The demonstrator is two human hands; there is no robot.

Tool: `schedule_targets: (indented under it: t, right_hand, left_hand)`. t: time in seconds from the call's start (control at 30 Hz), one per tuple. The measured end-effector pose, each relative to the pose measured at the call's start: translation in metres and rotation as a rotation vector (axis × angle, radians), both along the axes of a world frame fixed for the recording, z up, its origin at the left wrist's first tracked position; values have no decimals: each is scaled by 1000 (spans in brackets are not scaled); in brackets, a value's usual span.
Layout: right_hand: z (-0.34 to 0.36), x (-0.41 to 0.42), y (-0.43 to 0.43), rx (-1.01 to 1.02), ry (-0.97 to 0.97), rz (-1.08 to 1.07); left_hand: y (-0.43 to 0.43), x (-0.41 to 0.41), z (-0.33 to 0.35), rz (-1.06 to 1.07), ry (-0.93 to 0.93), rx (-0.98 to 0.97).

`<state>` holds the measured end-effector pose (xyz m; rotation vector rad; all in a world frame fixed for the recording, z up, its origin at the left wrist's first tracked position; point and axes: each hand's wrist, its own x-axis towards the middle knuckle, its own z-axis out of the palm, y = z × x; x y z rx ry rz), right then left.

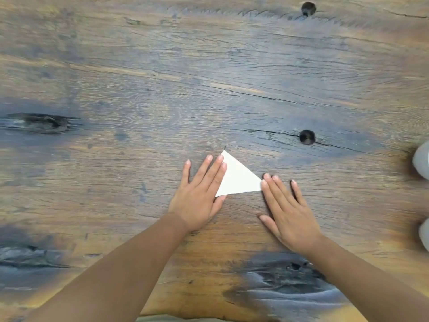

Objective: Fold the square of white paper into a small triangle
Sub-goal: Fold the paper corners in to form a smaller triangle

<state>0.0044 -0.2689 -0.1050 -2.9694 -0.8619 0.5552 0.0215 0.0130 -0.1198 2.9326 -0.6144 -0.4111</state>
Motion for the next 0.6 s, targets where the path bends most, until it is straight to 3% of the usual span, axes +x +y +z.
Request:
schedule_targets:
  t: [0.27,0.6]
  right_hand:
    - [9,31,54,201,-42,-11]
    - [-13,47,73,131,-45,108]
  left_hand:
    - [0,0,1,1,-9,1]
    - [0,0,0,-1,-9,10]
